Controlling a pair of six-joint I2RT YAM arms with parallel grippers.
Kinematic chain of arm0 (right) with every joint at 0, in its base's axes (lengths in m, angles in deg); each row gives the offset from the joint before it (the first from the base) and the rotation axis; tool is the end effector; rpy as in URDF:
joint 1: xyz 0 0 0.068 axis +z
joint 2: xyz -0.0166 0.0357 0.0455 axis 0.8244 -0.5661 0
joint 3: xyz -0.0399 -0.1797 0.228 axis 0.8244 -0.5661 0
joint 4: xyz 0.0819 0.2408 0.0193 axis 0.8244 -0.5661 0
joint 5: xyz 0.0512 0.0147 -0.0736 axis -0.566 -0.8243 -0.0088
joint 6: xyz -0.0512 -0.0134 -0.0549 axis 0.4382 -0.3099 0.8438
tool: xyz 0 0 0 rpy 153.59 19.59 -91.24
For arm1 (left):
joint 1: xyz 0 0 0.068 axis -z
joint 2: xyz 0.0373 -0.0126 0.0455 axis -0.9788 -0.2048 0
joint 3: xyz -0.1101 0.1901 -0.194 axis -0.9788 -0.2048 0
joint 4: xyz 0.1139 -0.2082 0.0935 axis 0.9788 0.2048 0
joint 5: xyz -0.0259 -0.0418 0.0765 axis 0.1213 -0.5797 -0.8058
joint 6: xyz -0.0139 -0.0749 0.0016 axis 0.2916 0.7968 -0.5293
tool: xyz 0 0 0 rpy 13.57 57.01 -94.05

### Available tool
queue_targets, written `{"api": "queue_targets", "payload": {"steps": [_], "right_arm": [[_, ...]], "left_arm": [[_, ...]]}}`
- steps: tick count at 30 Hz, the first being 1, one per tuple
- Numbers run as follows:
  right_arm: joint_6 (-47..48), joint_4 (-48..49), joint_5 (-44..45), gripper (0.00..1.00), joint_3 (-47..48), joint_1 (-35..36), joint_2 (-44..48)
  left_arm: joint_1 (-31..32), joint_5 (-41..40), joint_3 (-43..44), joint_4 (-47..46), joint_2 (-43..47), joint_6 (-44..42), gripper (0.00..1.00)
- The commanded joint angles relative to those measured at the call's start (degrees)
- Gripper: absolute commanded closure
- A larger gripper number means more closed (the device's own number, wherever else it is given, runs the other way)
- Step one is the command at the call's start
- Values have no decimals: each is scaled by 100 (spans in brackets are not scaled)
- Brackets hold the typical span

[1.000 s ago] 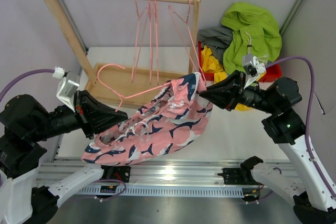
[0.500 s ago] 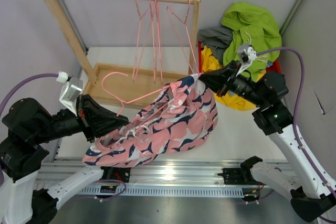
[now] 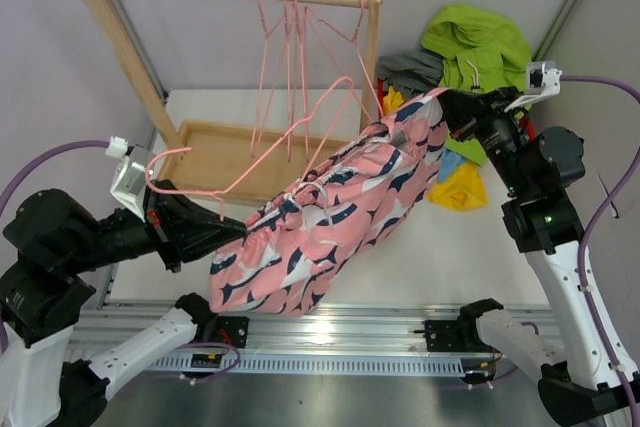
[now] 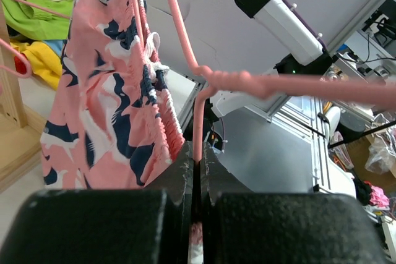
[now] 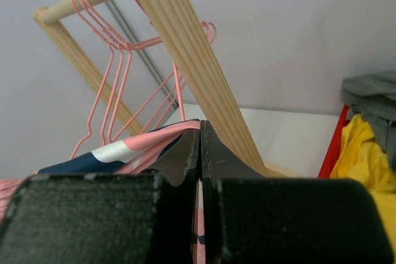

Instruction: Remove the shorts from the hanger

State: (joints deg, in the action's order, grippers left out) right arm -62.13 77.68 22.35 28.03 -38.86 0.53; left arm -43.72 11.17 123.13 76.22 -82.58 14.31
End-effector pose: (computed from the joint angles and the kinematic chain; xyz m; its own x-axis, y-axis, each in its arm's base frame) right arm 0.1738 0.0638 0.5135 0.0682 0.4449 -0.8930 -0.5177 0.7809 0.3496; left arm 0.0085 -0.0538 0.5155 -0.3774 -0.1291 -0.9170 0.8747 0.2756 -0.3988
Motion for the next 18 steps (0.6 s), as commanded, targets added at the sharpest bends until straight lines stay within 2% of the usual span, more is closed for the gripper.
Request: {"api": "queue_targets", "payload": {"steps": [1, 4, 7, 8, 9, 11, 13, 14, 15, 16, 18], "right_arm": [[-126, -107, 985, 100, -134, -190, 192], [-353, -3, 196, 100, -406, -112, 342], [-224, 384, -289, 100, -741, 843, 465], [-75, 350, -168, 100, -750, 1273, 387], [118, 236, 51, 100, -724, 2287, 308], [871, -185, 1304, 100, -505, 3399, 19], [1287, -292, 2167, 100, -242, 4689, -123], [1498, -432, 2528, 100, -136, 4905, -167], [1535, -520, 2592, 100, -21, 5029, -202], [1570, -599, 2645, 100, 197, 5126, -185], [1754, -810, 2803, 100, 418, 5154, -28]], "left_arm": [[105, 59, 392, 152, 55, 10, 100], [105, -90, 454, 64, -76, -34, 100], [105, -362, 376, -260, -313, -61, 100], [105, -407, 288, -383, -410, -61, 100], [105, -460, 209, -515, -507, -44, 100], [96, -739, 234, -666, -900, -69, 100], [105, -1126, 681, -421, -1166, -279, 100], [114, -1607, 840, -11, -1297, -385, 100], [114, -1872, 1468, 255, -1516, -482, 100], [123, -2145, 1683, 788, -1597, -683, 100], [123, -2925, 2280, 1213, -1615, -903, 100]]}}
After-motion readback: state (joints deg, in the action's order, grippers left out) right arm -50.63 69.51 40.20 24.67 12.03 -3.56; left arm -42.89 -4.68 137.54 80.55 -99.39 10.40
